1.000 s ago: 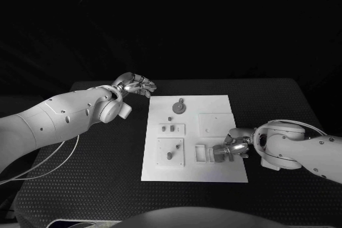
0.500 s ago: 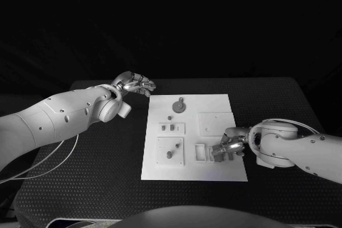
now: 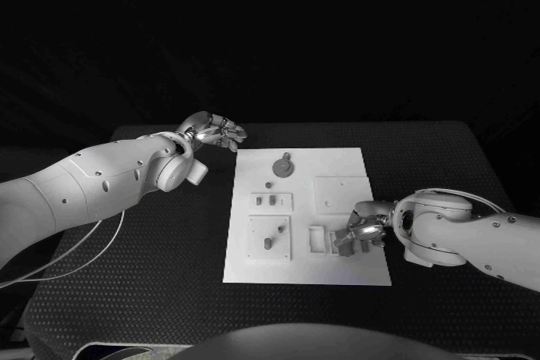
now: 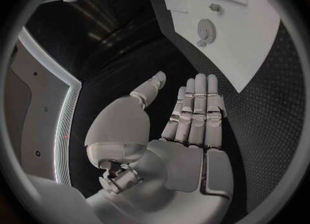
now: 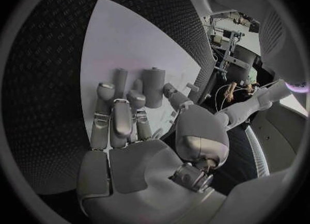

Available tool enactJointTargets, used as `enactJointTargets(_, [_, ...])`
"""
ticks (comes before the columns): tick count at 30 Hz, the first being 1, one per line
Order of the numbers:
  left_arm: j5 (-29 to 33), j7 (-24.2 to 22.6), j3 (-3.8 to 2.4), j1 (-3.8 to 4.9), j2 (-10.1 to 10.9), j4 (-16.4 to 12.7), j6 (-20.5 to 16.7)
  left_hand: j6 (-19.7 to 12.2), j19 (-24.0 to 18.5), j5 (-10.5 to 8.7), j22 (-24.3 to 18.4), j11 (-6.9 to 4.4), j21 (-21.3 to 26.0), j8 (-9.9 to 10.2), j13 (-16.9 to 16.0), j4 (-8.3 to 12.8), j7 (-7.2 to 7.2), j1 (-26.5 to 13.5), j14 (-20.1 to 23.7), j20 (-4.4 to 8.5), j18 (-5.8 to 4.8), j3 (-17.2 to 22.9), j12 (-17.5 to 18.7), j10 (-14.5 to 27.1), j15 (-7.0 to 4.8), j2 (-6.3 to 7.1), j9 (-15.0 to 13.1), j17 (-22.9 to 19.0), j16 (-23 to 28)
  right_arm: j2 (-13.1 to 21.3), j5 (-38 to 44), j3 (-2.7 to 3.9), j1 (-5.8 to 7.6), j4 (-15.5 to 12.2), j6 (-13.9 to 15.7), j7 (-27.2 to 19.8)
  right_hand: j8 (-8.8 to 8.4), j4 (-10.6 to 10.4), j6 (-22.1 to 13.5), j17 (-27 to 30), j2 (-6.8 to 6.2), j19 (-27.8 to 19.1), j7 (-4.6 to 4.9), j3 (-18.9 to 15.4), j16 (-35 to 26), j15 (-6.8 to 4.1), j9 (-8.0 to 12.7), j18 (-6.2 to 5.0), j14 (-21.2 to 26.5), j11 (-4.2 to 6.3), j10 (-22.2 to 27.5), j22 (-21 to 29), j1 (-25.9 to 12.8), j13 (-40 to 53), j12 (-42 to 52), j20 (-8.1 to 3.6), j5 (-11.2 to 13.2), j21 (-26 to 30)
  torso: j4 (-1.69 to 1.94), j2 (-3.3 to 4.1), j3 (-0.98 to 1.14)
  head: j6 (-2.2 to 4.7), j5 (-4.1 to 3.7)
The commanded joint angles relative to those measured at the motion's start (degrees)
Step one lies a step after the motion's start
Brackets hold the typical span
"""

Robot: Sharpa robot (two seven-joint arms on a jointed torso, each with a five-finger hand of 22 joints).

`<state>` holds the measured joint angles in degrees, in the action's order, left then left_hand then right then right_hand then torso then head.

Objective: Assemble the parts on the task board

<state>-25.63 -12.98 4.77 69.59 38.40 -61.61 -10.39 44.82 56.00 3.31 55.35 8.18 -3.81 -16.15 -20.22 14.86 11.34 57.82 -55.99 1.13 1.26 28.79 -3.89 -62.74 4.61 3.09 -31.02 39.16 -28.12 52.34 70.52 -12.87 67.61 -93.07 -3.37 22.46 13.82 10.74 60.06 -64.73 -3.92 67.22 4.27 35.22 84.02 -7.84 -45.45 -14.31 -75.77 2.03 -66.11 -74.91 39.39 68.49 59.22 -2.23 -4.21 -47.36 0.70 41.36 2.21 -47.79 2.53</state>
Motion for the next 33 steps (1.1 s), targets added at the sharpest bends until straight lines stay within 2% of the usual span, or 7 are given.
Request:
enactJointTargets(1, [0.3, -0.4, -0.05, 0.05, 0.0, -0.1, 0.5, 0.1, 0.0, 0.01, -0.1, -0.10, -0.2, -0.1, -0.1, 0.0, 0.37, -0.6, -0.2, -0.07, 0.34, -0.4, -0.2, 0.0, 0.03, 0.21, 0.0, 0.1, 0.2, 0.3, -3.1, -0.24, -0.38, -0.9, 2.0, -1.7, 0.53, 1.1, 0.6, -0.1, 1.59, 0.0, -0.18, 0.2, -0.2, -0.33, -0.6, -0.69, -0.1, 0.17, -0.1, -1.2, 0.5, -0.1, 0.1, 0.17, -0.3, -0.1, -0.03, -0.02, 0.08, 0.09, 0.11])
enactJointTargets(4, [0.3, -0.4, -0.05, 0.05, -0.1, -0.1, 0.5, 0.1, 0.0, 0.01, -0.1, -0.10, -0.2, -0.1, -0.1, 0.0, 0.37, -0.6, -0.2, -0.07, 0.34, -0.4, -0.2, 0.0, 0.03, 0.22, 0.0, 0.1, 0.2, 0.8, -4.8, -0.21, -0.29, -1.5, 5.1, -2.1, 0.48, 2.6, 1.0, -0.5, 2.48, 0.2, -0.26, 0.5, -0.1, -0.40, -0.7, -0.69, -0.4, 0.26, -0.3, -1.2, 0.2, -0.2, 0.2, 0.16, -0.3, -0.1, -0.05, -0.02, 0.02, 0.33, 0.16])
enactJointTargets(6, [0.3, -0.4, -0.05, 0.06, -0.1, -0.1, 0.5, 0.1, 0.0, 0.01, -0.1, -0.10, -0.2, -0.1, -0.1, 0.0, 0.37, -0.6, -0.2, -0.07, 0.34, -0.4, -0.2, 0.0, 0.03, 0.23, 0.0, 0.1, 0.2, 0.9, -6.8, -0.20, -0.07, -1.8, 7.5, -2.6, 0.48, 3.4, 1.2, 0.1, 2.41, 0.1, -0.29, 0.6, -0.4, -0.41, -0.8, -0.69, -0.1, 0.28, -0.3, -1.1, 0.0, -0.3, 0.1, 0.19, -0.3, -0.1, -0.03, -0.02, -0.01, 0.41, 0.19])
enactJointTargets(8, [0.3, -0.4, -0.05, 0.06, -0.1, -0.1, 0.5, 0.1, 0.0, 0.02, -0.1, -0.10, -0.2, -0.1, -0.1, 0.0, 0.37, -0.6, -0.2, -0.07, 0.34, -0.4, -0.2, 0.0, 0.03, 0.24, 0.0, 0.1, 0.3, 0.9, -7.9, -0.20, 0.05, -2.1, 8.2, -2.5, 0.51, 4.2, 1.4, 0.2, 2.75, 0.1, -0.34, 0.8, -0.5, -0.45, -0.8, -0.69, 0.0, 0.35, -0.3, -1.1, -0.1, -0.4, 0.1, 0.22, -0.3, 0.0, -0.04, -0.01, -0.01, 0.42, 0.21])
enactJointTargets(15, [0.3, -0.4, -0.05, 0.06, 0.0, -0.1, 0.4, 0.1, 0.0, 0.02, -0.1, -0.10, -0.2, -0.1, -0.1, 0.0, 0.37, -0.6, -0.2, -0.06, 0.34, -0.4, -0.2, 0.0, 0.02, 0.26, 0.0, 0.2, 0.3, 1.4, -9.2, -0.14, 0.31, -3.0, 8.4, -2.1, 0.51, 4.9, 1.6, 0.1, 3.45, 0.2, -0.41, 1.1, -0.5, -0.50, -0.9, -0.69, -0.2, 0.40, -0.5, -1.1, -0.1, -0.5, 0.1, 0.23, -0.3, -0.1, 0.00, 0.01, 0.08, 0.48, 0.29])
enactJointTargets(21, [0.3, -0.5, -0.05, 0.06, -0.1, -0.1, 0.4, 0.1, 0.0, 0.02, -0.1, -0.10, -0.2, -0.1, -0.1, 0.0, 0.37, -0.6, -0.2, -0.06, 0.35, -0.4, -0.2, 0.0, 0.02, 0.27, 0.0, 0.2, 0.3, 1.4, -10.3, -0.04, 0.89, -3.1, 8.8, -2.0, 0.52, 5.1, 1.6, 0.0, 3.50, 0.2, -0.43, 1.1, -0.5, -0.52, -1.0, -0.69, -0.3, 0.42, -0.5, -1.1, -0.3, -0.6, 0.1, 0.24, -0.3, -0.1, -0.03, 0.00, 0.02, 0.50, 0.17])
enactJointTargets(33, [0.3, -0.5, -0.05, 0.06, 0.0, -0.2, 0.5, 0.1, 0.0, 0.02, -0.1, -0.10, -0.2, -0.1, -0.1, 0.0, 0.37, -0.6, -0.2, -0.06, 0.35, -0.4, -0.2, 0.0, 0.02, 0.27, 0.0, 0.3, 0.4, -0.9, -12.7, -0.05, 0.95, -2.7, 6.2, -0.6, 0.44, 5.1, 1.6, 0.3, 3.45, 0.2, -0.43, 1.1, -0.6, -0.53, -1.0, -0.69, -0.1, 0.42, -0.6, -1.1, -0.6, -0.6, 0.0, 0.29, -0.3, 0.0, -0.08, 0.02, 0.00, 0.33, 0.07])
